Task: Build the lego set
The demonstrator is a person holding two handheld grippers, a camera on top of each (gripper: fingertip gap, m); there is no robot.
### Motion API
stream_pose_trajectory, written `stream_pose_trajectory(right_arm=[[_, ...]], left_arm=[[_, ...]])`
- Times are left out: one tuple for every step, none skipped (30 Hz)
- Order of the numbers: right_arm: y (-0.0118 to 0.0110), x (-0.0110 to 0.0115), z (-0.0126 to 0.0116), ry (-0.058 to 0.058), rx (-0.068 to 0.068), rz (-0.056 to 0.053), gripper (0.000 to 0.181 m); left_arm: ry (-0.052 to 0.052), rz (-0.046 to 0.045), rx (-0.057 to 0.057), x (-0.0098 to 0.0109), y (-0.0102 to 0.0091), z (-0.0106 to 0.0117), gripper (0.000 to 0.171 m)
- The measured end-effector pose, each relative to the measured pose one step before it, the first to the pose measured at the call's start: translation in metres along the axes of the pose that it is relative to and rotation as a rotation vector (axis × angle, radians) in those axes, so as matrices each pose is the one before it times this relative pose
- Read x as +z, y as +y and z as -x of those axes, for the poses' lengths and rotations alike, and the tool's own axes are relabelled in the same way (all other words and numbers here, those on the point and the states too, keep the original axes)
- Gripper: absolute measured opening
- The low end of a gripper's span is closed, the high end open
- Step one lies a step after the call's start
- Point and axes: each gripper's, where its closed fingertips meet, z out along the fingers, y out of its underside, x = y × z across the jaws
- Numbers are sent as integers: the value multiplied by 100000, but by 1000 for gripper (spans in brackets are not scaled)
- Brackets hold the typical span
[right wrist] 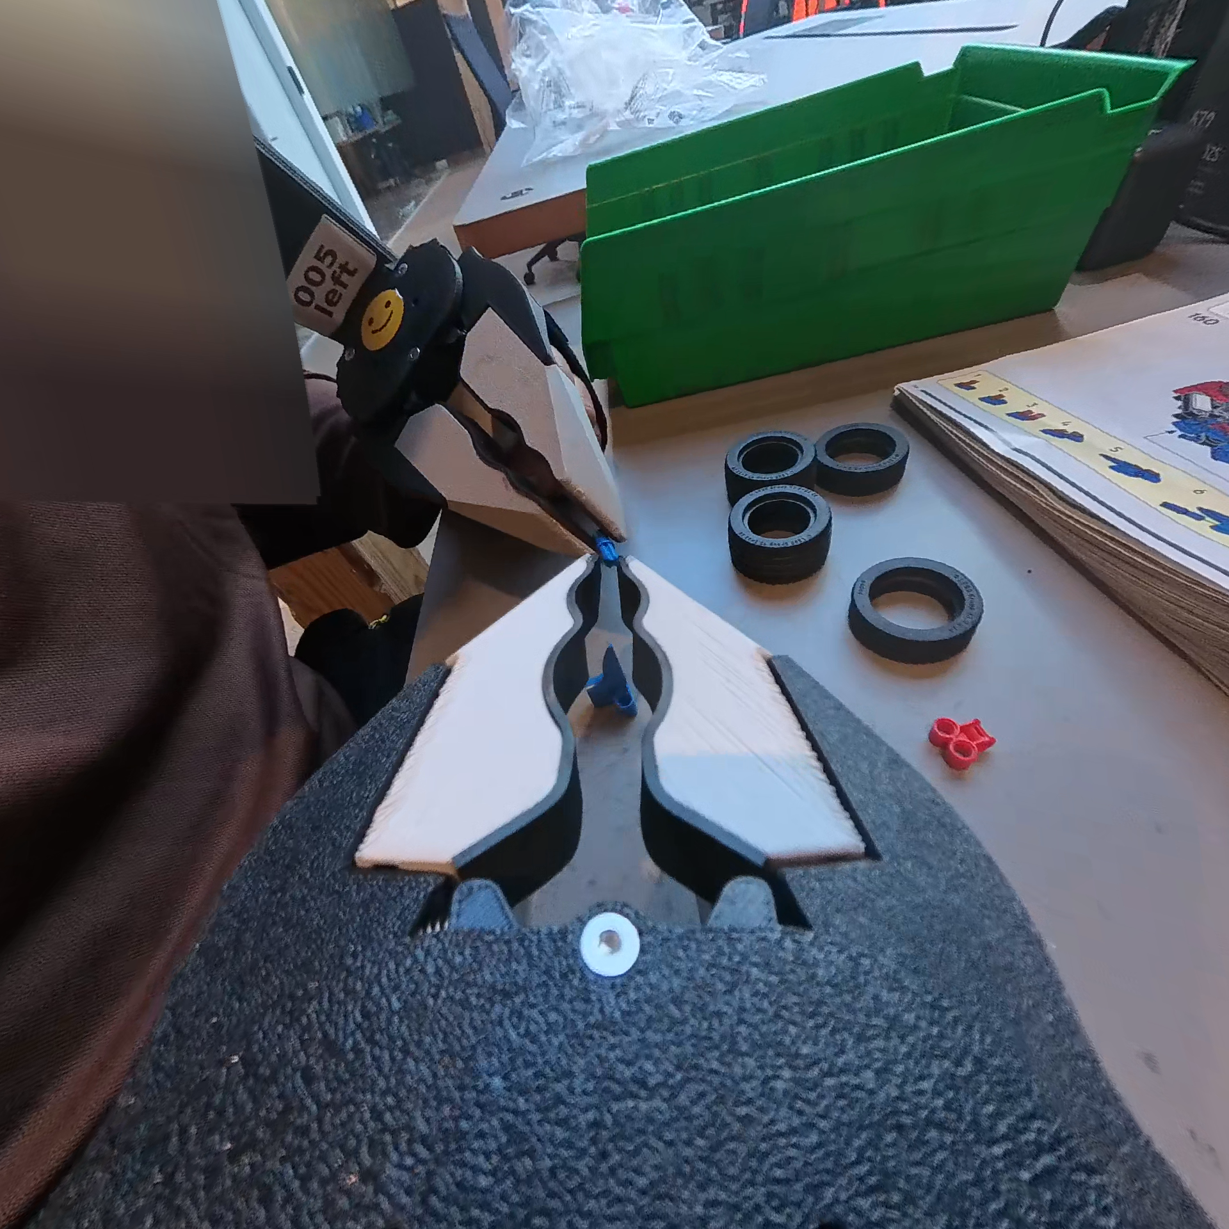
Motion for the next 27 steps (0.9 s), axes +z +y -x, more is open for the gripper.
stream_pose_trajectory(right_arm=[[-34, 3, -23, -33, 296, -173, 4], [34, 34, -9, -144, 306, 288, 4], [30, 19, 31, -213, -24, 197, 4], [-6, 9, 45, 6, -376, -9, 4], [-16, -4, 73, -42, -400, -168, 4], [-33, 14, 104, -278, -118, -215, 4], [-1, 43, 129, -637, 111, -63, 4], [-3, 34, 120, -629, 113, 3, 4], [-7, 4, 39, -80, -30, -108, 4], [-51, -3, 14, 95, -162, -242, 3], [-48, 0, 30, -283, -104, -131, 3], [-69, 1, -42, -16, 134, -367, 3], [-41, 6, -45, -20, 315, -265, 3], [-25, 12, -19, -316, 256, -9, 3], [-27, 15, 5, -437, 230, -123, 3], [-23, -4, 22, -509, 288, -134, 3], [12, 27, 44, -550, 236, 88, 3], [37, 42, 14, -318, 212, 318, 3], [44, 41, 0, -172, 164, 351, 3], [22, 40, 21, -242, 140, 231, 3], [12, 10, 13, -201, 137, 89, 3], [-24, -14, -5, -79, 124, -167, 3], [-61, -35, 14, -152, 121, -445, 3], [-99, -36, 55, -422, 247, -738, 3], [-110, -42, 49, -511, 388, -765, 3], [-60, -29, 23, -407, 367, -483, 3], [-40, -6, 4, -236, 232, -224, 3]], left_arm=[[-5, -440, -6, -31, -82, -7, 2], [164, -441, -51, -45, -80, -36, 2], [-69, -267, 102, -19, -65, -10, 2], [277, -105, 133, 12, -28, -71, 2], [209, 70, 282, 31, -15, -75, 2], [189, -56, 366, 23, -31, -93, 2], [132, -211, 375, 20, -81, -77, 2], [308, -423, 196, 3, -92, -78, 2], [110, -152, 5, 23, -40, -20, 2], [-122, -19, -39, -9, 1, 36, 2], [-80, -427, 120, -51, -59, 22, 2], [-392, -56, -78, -10, -5, 88, 2], [-307, 194, -74, 13, 29, 55, 2], [-212, -4, 191, -22, -9, 38, 2], [-232, -167, 46, -43, -13, 26, 2], [-56, -79, -78, -32, -10, 7, 2], [173, -66, -32, -30, 1, -26, 2], [184, 145, -182, -25, 37, -17, 2], [64, 272, -122, -10, 49, -15, 2], [-62, 106, 210, -31, 14, -10, 2], [-123, -69, 157, -12, -8, 2, 2], [32, 96, -288, 10, 12, 2, 2], [103, -137, -505, 3, -21, 25, 2], [159, -600, -653, -28, -87, 37, 2], [136, -612, -771, -38, -109, 34, 2], [43, -370, -497, -31, -52, 37, 2], [-113, -163, -66, -29, -23, 33, 2]])
